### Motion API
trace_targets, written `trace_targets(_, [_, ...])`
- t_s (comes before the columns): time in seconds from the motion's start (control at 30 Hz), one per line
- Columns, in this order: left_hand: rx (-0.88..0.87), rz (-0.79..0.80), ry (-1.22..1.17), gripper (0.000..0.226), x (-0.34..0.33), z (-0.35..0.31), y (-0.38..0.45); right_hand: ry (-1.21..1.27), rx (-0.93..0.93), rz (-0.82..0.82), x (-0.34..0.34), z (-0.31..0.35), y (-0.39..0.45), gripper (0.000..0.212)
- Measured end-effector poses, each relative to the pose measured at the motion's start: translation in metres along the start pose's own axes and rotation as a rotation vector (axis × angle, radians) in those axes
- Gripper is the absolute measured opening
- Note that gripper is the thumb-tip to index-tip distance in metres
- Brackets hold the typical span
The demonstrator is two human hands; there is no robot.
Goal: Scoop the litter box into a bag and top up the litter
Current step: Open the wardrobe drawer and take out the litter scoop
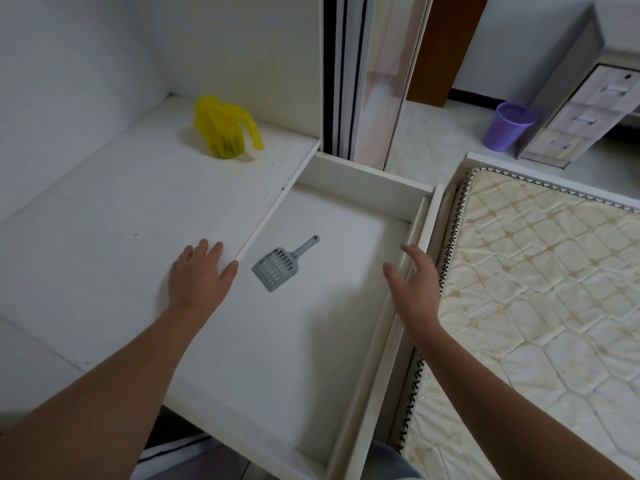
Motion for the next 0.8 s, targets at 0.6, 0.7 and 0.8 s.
trace_targets(0.6, [0.036, -0.092, 0.057, 0.058, -0.013, -0.001, -0.004, -0.436, 0.517, 0.710, -0.157, 0.040, 0.029, 0.058])
trace_targets(0.7, [0.024, -0.100, 0.073, 0.058, -0.017, -0.001, -0.004, -0.520, 0.567, 0.792, -0.186, 0.036, 0.033, 0.057])
trace_targets(0.8, [0.007, -0.119, 0.097, 0.059, -0.019, -0.001, -0.004, -0.588, 0.621, 0.835, -0.212, 0.034, 0.038, 0.049])
Point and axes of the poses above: each hand's wrist, its own y-axis towards the middle knuckle, its own x-axis out of the back of the hand, z = x × y, the point moved 1 cm from there along y, towards the middle knuckle, and after that the axes turned 10 degrees about -z, right-handed, at the moved point
